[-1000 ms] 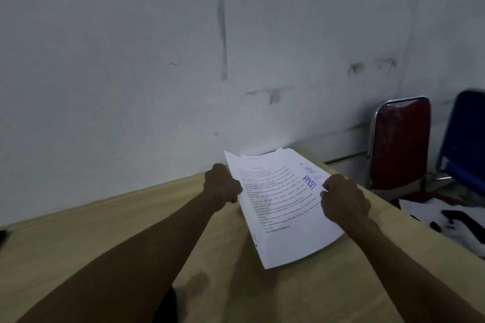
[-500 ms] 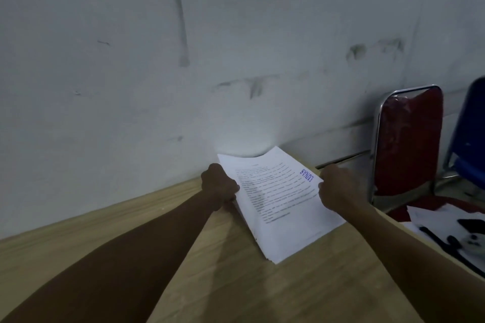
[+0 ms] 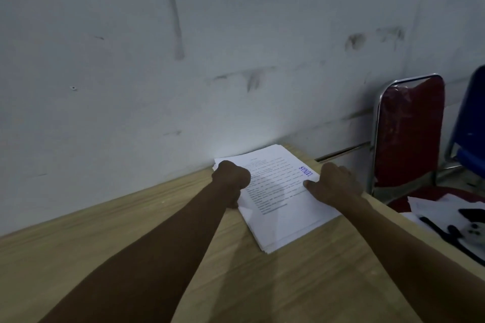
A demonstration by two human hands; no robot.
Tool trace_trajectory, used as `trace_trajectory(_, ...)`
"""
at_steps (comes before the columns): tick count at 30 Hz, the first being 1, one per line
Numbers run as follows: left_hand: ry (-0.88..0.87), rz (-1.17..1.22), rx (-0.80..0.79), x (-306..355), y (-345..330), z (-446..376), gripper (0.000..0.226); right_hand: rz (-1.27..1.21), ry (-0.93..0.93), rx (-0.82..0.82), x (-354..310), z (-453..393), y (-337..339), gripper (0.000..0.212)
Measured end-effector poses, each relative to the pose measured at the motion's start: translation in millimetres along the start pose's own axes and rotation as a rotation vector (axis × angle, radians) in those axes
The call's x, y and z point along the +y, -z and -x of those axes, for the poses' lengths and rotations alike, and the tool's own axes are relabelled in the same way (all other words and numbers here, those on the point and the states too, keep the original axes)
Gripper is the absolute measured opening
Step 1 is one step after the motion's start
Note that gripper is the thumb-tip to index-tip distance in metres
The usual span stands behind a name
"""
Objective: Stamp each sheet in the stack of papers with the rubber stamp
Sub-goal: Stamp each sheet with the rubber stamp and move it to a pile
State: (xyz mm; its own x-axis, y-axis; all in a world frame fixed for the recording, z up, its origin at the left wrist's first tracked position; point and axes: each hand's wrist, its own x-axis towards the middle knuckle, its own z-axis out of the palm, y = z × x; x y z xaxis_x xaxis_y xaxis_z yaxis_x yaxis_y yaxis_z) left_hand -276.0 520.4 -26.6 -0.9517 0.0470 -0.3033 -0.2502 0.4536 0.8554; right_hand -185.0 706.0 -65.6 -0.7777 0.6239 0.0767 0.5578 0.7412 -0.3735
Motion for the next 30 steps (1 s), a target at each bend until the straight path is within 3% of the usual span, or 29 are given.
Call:
trace_trajectory(9,0.061,0.069,-0.037,1,7,11,0.024,-0.256,-0.125,-0.115,-2,7,12,0.058)
trace_trajectory(14,0.047,0.074,-0.085,2,11,16,0.034,-0.314,-0.061,-0.073,-11,13,20,0.02)
trace_trajectory(17,0.066,0.077,-0.1,1,11,13,0.037,-0.389,0.018,-0.022,-16,20,27,0.011)
trace_trajectory(21,0.139,0.244,-0.123,-3,19,26,0.011,-0.548,0.1,0.046,-13,37,33,0.015)
trace_trajectory(23,0.099,0.293,-0.105,-9,25,30,0.039,-0.704,0.108,0.035,-10,46,37,0.023)
trace_trajectory(25,0.082,0.367,-0.093,-13,33,38,0.046,-0.869,0.121,0.031,-6,55,39,0.03)
trace_trajectory(30,-0.051,0.618,-0.179,-11,64,64,0.016,-1.021,0.245,0.114,-4,91,51,0.03)
